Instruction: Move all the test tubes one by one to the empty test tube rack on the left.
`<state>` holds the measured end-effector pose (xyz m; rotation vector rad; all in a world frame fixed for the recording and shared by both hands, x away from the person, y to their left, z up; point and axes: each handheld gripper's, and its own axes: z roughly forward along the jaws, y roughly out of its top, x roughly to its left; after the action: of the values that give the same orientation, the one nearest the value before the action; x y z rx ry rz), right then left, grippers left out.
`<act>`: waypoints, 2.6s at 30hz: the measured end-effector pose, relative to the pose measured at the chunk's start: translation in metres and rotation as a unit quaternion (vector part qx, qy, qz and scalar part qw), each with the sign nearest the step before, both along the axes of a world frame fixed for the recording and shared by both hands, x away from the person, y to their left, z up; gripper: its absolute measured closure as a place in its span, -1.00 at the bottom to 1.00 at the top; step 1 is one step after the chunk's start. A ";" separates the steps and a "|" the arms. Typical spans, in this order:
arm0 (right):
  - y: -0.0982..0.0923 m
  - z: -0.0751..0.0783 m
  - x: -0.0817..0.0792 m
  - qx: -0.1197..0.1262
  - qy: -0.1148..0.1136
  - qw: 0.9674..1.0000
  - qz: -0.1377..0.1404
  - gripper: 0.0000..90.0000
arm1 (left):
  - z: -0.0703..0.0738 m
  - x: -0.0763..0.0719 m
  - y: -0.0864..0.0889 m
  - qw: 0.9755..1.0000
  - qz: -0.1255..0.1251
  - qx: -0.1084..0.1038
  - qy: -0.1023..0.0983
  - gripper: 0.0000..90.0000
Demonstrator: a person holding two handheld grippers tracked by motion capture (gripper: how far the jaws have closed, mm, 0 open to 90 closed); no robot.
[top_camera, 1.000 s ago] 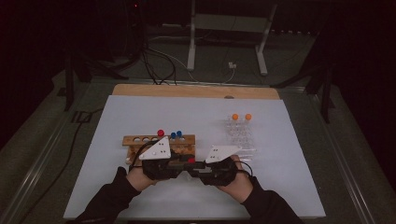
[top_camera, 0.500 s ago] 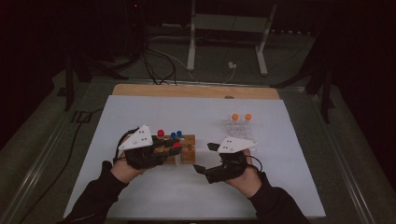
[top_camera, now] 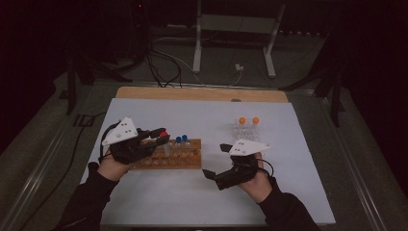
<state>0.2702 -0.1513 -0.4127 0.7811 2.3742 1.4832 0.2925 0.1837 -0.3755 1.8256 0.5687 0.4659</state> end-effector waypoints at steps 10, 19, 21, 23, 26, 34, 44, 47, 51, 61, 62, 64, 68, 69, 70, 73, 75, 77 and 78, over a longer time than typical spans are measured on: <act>-0.001 0.003 -0.002 0.001 -0.010 1.000 0.007 -1.00 | -0.003 0.009 0.016 0.998 0.062 -0.012 -0.018 0.58; -0.003 0.005 -0.003 0.002 -0.015 1.000 0.009 -1.00 | -0.024 0.024 0.016 0.996 0.089 -0.021 -0.009 0.58; -0.003 0.005 -0.003 0.002 -0.014 1.000 0.010 -1.00 | -0.028 0.026 0.015 0.996 0.090 -0.019 -0.004 0.58; -0.003 0.005 -0.003 0.003 -0.013 1.000 0.012 -1.00 | -0.032 0.027 0.014 0.996 0.089 -0.015 -0.001 0.58; -0.003 0.005 -0.003 0.001 -0.014 1.000 0.013 -1.00 | -0.038 0.028 0.014 0.996 0.086 -0.018 0.002 0.58; -0.003 0.005 -0.003 0.004 -0.010 1.000 0.015 -1.00 | -0.051 0.027 0.015 0.996 0.087 -0.016 0.011 0.58; -0.004 0.005 -0.003 0.002 -0.011 1.000 0.015 -1.00 | -0.068 0.034 0.009 0.995 0.090 0.013 0.041 0.58; -0.004 0.005 -0.003 0.002 -0.011 1.000 0.016 -1.00 | -0.071 0.035 0.008 0.995 0.090 0.019 0.043 0.58; -0.004 0.006 -0.003 0.001 -0.011 1.000 0.016 -1.00 | -0.074 0.036 0.009 0.995 0.089 0.013 0.052 0.58; -0.005 0.006 -0.003 0.002 -0.011 1.000 0.017 -1.00 | -0.077 0.036 0.009 0.994 0.088 0.027 0.054 0.58; -0.005 0.006 -0.003 0.002 -0.011 1.000 0.017 -1.00 | -0.077 0.036 0.009 0.994 0.085 0.027 0.056 0.58; -0.005 0.006 -0.003 0.002 -0.011 1.000 0.017 -1.00 | -0.077 0.036 0.009 0.994 0.086 0.028 0.057 0.56; -0.007 0.008 -0.003 0.004 -0.013 1.000 0.014 -1.00 | -0.075 0.034 0.006 0.995 0.075 0.031 0.063 0.19; -0.008 0.008 -0.002 0.005 -0.014 1.000 0.013 -1.00 | -0.072 0.033 0.005 0.995 0.072 0.029 0.067 0.05; -0.009 0.009 -0.002 0.006 -0.015 1.000 0.012 -1.00 | -0.069 0.032 0.003 0.995 0.071 0.030 0.066 -0.06; -0.013 0.011 0.000 0.009 -0.017 1.000 0.005 -1.00 | -0.063 0.028 0.001 0.996 0.065 0.024 0.064 -0.43; -0.018 0.013 0.002 0.012 -0.018 1.000 -0.001 -1.00 | -0.060 0.026 0.000 0.996 0.060 0.022 0.065 -0.62; -0.024 0.016 0.005 0.013 -0.022 1.000 -0.012 -1.00 | -0.058 0.024 -0.001 0.997 0.048 0.017 0.064 -0.67; -0.028 0.017 0.006 0.014 -0.024 0.999 -0.017 -1.00 | -0.057 0.024 -0.001 0.997 0.043 0.016 0.063 -0.75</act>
<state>0.2764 -0.1789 -0.3956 0.7799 2.2982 1.5081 0.3161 0.1823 -0.4325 1.8756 0.7325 0.4213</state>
